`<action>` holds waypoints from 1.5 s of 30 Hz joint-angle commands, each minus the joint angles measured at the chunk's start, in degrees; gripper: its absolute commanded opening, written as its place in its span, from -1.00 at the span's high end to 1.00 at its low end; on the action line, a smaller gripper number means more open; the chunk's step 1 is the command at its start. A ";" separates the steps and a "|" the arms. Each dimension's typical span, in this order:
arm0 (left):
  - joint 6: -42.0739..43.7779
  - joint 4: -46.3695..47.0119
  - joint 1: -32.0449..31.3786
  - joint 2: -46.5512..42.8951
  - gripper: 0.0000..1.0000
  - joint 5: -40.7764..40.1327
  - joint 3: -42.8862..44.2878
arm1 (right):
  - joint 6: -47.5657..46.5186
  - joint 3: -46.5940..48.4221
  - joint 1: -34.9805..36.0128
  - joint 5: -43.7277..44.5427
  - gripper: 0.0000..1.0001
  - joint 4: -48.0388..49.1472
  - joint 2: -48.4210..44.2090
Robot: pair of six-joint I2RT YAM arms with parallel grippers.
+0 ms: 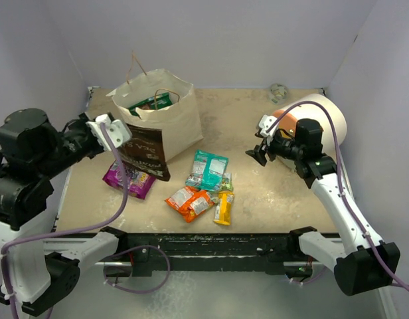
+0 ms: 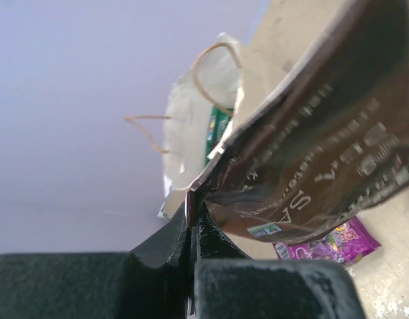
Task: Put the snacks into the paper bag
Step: Place the snack in the paper bag.
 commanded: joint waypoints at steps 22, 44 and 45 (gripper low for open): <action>12.32 29.17 1.78 19.94 1.00 -46.14 21.31 | -0.75 0.59 -0.23 -1.49 -0.47 2.28 0.04; 15.77 38.99 0.33 41.48 1.00 -42.89 33.41 | -1.20 0.13 -0.23 -1.25 -0.49 2.33 0.07; 15.75 39.15 -0.12 41.60 1.00 -42.90 33.25 | -1.14 0.11 -0.23 -1.25 -0.49 2.37 0.12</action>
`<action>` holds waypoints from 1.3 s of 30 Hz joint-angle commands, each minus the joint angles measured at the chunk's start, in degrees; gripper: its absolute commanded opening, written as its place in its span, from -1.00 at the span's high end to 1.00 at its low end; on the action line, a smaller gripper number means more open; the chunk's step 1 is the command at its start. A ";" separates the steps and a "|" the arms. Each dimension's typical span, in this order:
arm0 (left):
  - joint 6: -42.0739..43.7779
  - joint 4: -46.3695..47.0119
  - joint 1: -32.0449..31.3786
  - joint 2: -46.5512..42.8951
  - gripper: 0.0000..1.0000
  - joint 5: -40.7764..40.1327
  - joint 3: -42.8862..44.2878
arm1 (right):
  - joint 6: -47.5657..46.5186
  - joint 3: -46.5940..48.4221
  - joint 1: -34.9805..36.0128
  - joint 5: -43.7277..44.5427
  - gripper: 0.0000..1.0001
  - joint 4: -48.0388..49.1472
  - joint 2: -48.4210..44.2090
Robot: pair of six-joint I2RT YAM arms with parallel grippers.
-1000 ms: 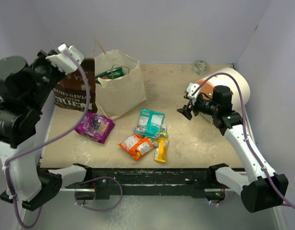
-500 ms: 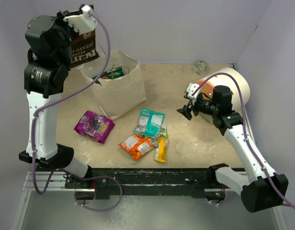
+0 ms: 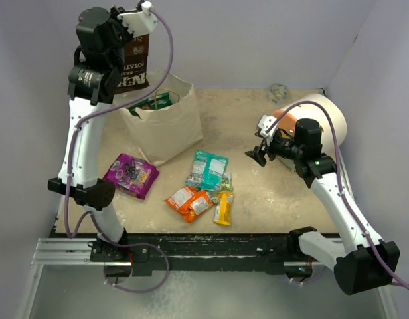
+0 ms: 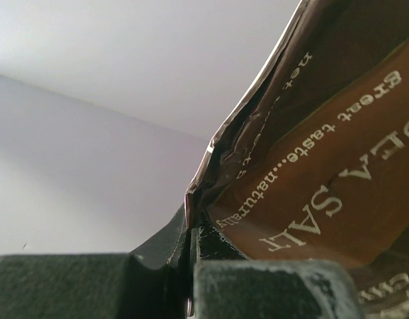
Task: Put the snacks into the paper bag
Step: Place the snack in the paper bag.
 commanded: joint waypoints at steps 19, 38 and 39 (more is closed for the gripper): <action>-0.77 6.67 -5.81 0.96 1.00 0.27 -2.10 | -0.73 0.06 -0.23 -1.29 -0.50 2.13 -0.33; -0.50 9.69 -6.01 -1.10 1.00 0.35 -12.49 | -0.71 -0.12 -0.23 -1.59 -0.51 2.29 -0.62; -0.69 9.71 -6.05 -1.28 1.00 0.13 -13.09 | -0.67 -0.15 -0.28 -1.54 -0.52 2.30 -0.55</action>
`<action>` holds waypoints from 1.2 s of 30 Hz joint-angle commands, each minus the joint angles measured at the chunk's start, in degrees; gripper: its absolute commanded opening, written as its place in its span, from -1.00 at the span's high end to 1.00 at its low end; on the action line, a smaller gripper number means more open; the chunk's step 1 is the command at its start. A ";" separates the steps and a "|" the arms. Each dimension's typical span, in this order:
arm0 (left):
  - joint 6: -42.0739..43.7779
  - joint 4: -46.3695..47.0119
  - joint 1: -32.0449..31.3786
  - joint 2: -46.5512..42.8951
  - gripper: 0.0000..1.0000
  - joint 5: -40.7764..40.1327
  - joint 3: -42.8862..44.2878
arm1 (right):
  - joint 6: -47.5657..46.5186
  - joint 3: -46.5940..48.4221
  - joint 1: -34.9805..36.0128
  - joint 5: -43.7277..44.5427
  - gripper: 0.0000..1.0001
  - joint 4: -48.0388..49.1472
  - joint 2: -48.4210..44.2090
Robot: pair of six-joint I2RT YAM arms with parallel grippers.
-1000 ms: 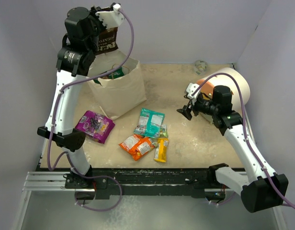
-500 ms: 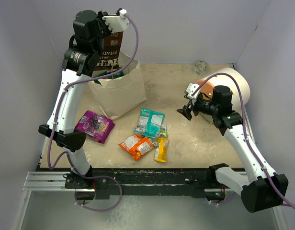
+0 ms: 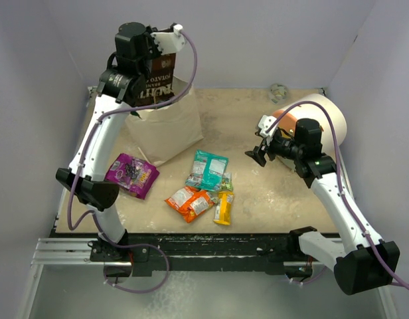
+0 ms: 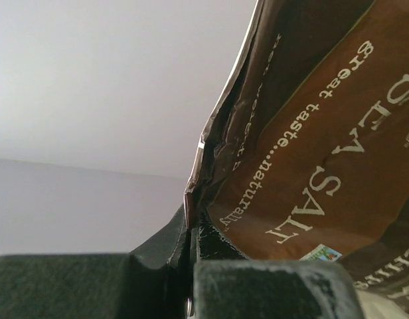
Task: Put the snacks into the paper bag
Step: Place the snack in the paper bag.
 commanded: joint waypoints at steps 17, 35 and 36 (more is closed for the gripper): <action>-11.32 -2.06 0.39 -7.62 1.00 3.28 -15.87 | -0.97 -0.03 -0.23 -1.45 -0.52 1.58 -0.39; -31.63 -19.22 2.30 -11.49 0.99 24.94 -20.21 | -0.92 -0.09 -0.23 -2.04 -0.54 1.57 -0.10; -32.56 -19.34 2.44 -11.93 0.96 26.01 -20.80 | -0.97 -0.09 -0.23 -2.04 -0.54 1.60 -0.16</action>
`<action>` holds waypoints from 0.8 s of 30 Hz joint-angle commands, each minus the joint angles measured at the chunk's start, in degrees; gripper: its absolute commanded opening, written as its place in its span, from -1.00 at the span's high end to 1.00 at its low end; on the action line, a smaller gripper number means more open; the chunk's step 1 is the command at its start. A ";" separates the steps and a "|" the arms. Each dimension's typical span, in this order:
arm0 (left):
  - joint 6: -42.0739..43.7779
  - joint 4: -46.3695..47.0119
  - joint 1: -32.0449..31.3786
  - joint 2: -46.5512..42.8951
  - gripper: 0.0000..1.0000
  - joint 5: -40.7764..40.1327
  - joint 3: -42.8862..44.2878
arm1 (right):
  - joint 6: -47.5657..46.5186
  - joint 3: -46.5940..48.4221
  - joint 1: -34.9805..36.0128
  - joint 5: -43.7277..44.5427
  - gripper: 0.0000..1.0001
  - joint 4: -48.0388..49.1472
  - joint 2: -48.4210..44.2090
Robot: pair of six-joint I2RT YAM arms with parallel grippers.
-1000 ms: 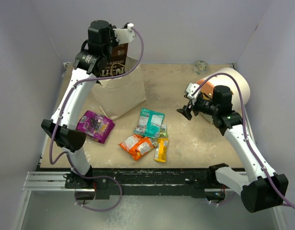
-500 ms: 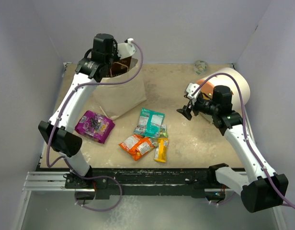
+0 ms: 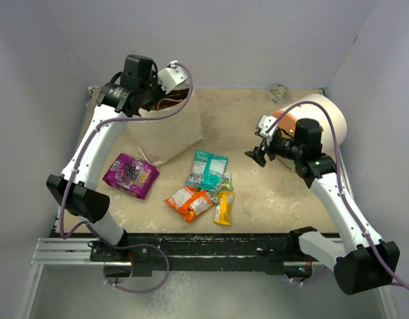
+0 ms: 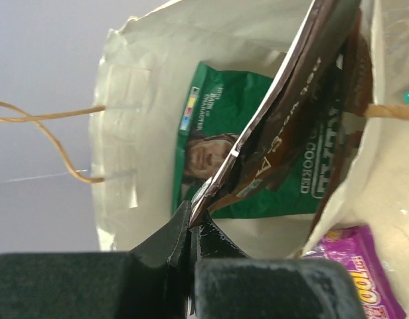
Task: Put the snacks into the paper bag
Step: Place the snack in the paper bag.
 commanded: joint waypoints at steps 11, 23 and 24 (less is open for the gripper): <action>-12.57 -2.13 3.44 -5.41 0.84 8.80 -3.30 | -1.01 -0.25 -0.23 -1.93 -0.55 1.69 -0.11; -11.78 -2.29 5.30 -3.50 0.85 13.02 -2.65 | -0.99 -0.41 -0.23 -2.32 -0.57 1.69 -0.02; -11.79 -2.38 5.35 -3.54 0.84 13.57 -2.50 | -0.98 -0.41 -0.23 -2.29 -0.57 1.69 -0.03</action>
